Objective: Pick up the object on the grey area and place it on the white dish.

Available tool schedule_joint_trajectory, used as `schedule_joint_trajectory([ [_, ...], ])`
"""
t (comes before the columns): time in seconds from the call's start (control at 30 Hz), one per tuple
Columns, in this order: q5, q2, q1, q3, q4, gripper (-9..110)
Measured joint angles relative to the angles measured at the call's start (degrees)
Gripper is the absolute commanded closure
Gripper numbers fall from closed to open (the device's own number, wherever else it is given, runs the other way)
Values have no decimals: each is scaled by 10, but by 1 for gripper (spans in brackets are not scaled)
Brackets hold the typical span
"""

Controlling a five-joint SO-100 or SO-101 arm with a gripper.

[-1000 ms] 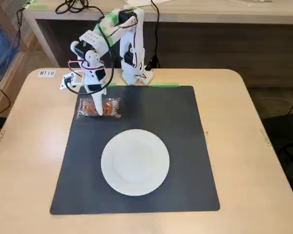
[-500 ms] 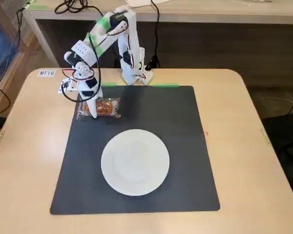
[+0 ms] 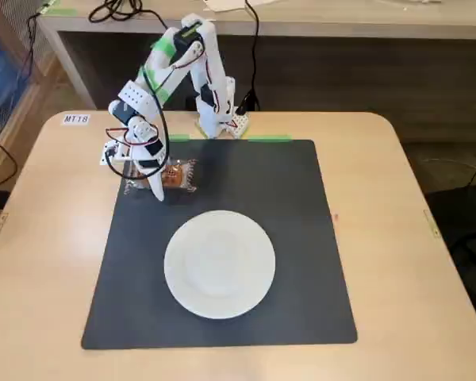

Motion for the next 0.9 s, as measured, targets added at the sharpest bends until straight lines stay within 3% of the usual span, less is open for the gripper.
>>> schedule_joint_trajectory([
  [0.37,1,-16,-12,9,0,60],
  [0.73,18,-17,-15,4,-18,79],
  [0.9,26,-16,4,4,-18,82],
])
